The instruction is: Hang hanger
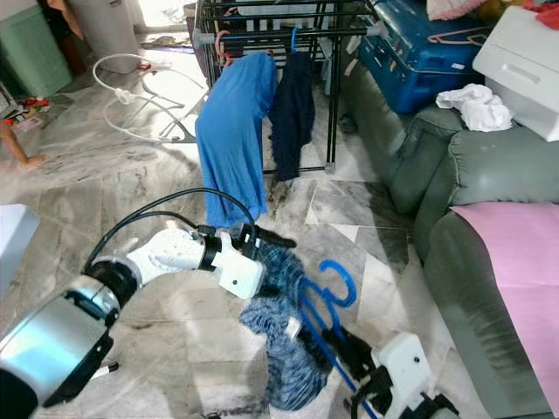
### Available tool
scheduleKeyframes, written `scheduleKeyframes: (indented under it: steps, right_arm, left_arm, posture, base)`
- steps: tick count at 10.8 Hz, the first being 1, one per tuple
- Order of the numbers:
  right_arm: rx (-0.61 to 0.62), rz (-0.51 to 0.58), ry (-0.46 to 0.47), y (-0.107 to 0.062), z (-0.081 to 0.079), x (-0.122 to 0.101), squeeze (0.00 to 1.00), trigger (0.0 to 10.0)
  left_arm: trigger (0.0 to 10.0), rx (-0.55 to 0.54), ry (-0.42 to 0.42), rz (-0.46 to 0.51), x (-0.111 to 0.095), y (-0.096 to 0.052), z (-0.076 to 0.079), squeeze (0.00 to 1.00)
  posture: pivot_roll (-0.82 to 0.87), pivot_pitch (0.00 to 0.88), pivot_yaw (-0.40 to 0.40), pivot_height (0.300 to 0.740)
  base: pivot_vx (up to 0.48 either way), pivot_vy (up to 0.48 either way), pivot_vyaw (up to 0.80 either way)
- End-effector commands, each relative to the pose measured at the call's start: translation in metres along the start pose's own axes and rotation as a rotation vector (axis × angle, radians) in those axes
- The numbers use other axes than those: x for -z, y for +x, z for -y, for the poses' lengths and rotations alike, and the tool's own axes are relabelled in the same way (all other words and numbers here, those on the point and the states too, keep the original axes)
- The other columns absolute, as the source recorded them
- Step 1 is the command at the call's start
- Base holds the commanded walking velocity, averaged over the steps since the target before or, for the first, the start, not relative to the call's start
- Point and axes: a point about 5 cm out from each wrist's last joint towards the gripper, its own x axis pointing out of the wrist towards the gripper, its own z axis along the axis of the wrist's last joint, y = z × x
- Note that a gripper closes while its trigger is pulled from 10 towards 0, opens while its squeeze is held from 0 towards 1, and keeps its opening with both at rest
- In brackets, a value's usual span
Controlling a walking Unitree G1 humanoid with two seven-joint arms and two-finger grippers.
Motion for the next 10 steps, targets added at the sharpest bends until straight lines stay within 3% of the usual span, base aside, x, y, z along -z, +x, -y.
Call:
scheduleKeyframes:
  steps: [1, 4, 5, 6, 10]
  right_arm:
    - [-0.056, 0.02, -0.014, 0.0, -0.006, -0.008, 0.0, 0.0]
    - [-0.159, -0.021, -0.01, -0.011, -0.013, -0.012, 0.0, 0.0]
    - [-0.157, -0.025, -0.015, -0.012, -0.013, -0.013, 0.0, 0.0]
    - [-0.151, -0.028, -0.016, -0.012, -0.012, -0.013, 0.0, 0.0]
    - [-0.138, -0.032, -0.016, -0.009, -0.01, -0.011, 0.0, 0.0]
  left_arm:
    - [10.0, 0.034, 0.01, -0.036, 0.003, -0.003, -0.002, 0.0]
    - [9.8, 0.069, 0.033, -0.095, 0.007, -0.002, -0.004, 0.0]
    - [3.8, 0.081, 0.025, -0.095, 0.007, -0.001, -0.003, 0.0]
    - [0.0, 0.091, 0.021, -0.085, 0.006, -0.001, -0.002, 0.0]
    - [0.0, 0.21, -0.019, -0.076, 0.009, -0.006, 0.009, 0.0]
  posture:
    - [-0.09, 0.065, 0.036, 0.74]
    - [-0.1, 0.066, 0.037, 0.74]
    - [-0.1, 0.066, 0.037, 0.74]
    - [-0.1, 0.064, 0.037, 0.74]
    - [-0.1, 0.066, 0.033, 0.74]
  base:
    - [0.0, 0.0, 0.0]
    - [0.0, 0.0, 0.0]
    - [0.0, 0.0, 0.0]
    - [0.0, 0.0, 0.0]
    - [0.0, 0.0, 0.0]
